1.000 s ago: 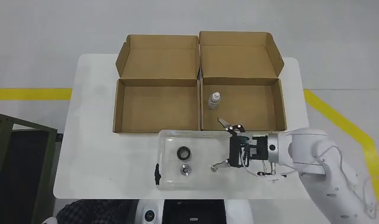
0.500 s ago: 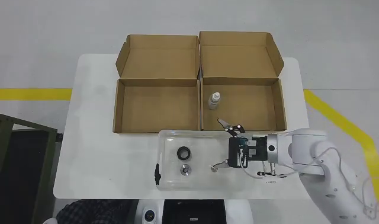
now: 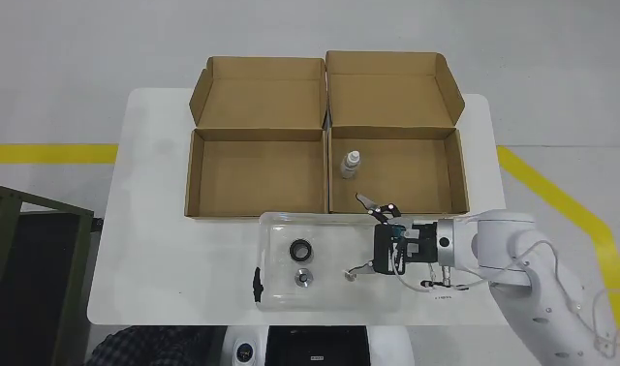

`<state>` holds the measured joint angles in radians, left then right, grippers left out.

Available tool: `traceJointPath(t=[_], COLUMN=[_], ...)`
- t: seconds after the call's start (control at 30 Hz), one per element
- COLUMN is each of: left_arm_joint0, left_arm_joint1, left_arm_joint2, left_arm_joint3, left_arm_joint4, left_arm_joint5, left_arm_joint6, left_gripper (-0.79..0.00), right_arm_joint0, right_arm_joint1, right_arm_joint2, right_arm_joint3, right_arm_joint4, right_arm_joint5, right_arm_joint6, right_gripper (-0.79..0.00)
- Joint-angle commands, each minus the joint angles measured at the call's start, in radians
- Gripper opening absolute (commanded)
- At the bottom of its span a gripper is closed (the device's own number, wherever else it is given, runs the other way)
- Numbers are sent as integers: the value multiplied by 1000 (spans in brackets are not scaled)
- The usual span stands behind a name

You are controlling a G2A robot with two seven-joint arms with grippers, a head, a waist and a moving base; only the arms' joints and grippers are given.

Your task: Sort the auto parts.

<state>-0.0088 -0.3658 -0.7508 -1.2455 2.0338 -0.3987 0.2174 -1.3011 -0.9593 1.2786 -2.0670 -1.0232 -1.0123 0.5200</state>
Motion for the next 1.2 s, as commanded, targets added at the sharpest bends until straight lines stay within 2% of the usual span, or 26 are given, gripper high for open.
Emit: traceJointPath(t=[0.0,0.77,1.03,1.17], left_arm_joint0=[0,0,0,0], left_arm_joint1=[0,0,0,0], left_arm_joint2=[0,0,0,0], left_arm_joint3=[0,0,0,0], left_arm_joint4=[0,0,0,0], left_arm_joint5=[0,0,0,0], left_arm_joint6=[0,0,0,0], left_gripper=[0,0,0,0], right_arm_joint0=[0,-1,-45,-84], right_arm_joint1=[0,0,9,19], right_arm_joint2=[0,2,79,113], right_arm_joint3=[0,2,12,5], right_arm_joint4=[0,-1,-102,-149], right_arm_joint5=[0,8,77,21], right_arm_joint6=[0,-3,-57,-74], right_gripper=[0,0,0,0])
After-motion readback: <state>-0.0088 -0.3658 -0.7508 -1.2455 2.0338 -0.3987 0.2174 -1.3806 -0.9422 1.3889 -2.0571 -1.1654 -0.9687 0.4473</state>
